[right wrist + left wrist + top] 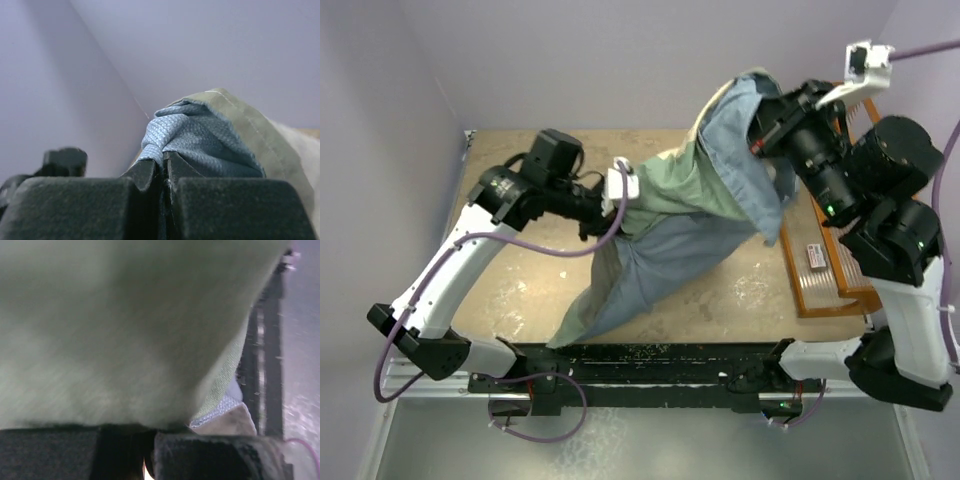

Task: Remove the pillowcase from the pillow

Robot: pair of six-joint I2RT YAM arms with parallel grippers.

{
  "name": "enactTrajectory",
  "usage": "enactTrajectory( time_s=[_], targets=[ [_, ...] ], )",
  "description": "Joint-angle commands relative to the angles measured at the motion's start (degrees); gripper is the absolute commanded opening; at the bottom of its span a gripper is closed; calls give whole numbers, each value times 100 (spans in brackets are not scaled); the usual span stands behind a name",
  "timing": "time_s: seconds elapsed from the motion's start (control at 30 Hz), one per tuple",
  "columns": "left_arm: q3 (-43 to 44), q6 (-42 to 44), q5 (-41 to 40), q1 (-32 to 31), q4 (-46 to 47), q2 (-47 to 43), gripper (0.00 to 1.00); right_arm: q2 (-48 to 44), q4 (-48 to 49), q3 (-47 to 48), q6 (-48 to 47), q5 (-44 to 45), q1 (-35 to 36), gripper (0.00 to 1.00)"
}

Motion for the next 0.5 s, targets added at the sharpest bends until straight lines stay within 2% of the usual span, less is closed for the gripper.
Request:
enactTrajectory(
  time_s=[0.0, 0.17, 0.27, 0.33, 0.4, 0.47],
  targets=[
    [-325, 275, 459, -670, -512, -212, 0, 869, 726, 785, -552, -496, 16, 2],
    [-342, 707, 619, -710, -550, -674, 0, 1326, 631, 308, -553, -49, 10, 3],
    [-427, 892, 682, -711, -655, -866, 0, 1791, 523, 224, -535, 343, -94, 8],
    [-466, 976, 744, -710, -764, -932, 0, 2341, -4, 718, -375, 156, -225, 15],
    [-498, 1042, 761, -704, -841, -998, 0, 3069, -881, 1578, -157, -189, -395, 30],
    [-531, 1149, 762, -705, -916, -1101, 0, 3776, -1773, 2409, -12, -574, -615, 39]
  ],
)
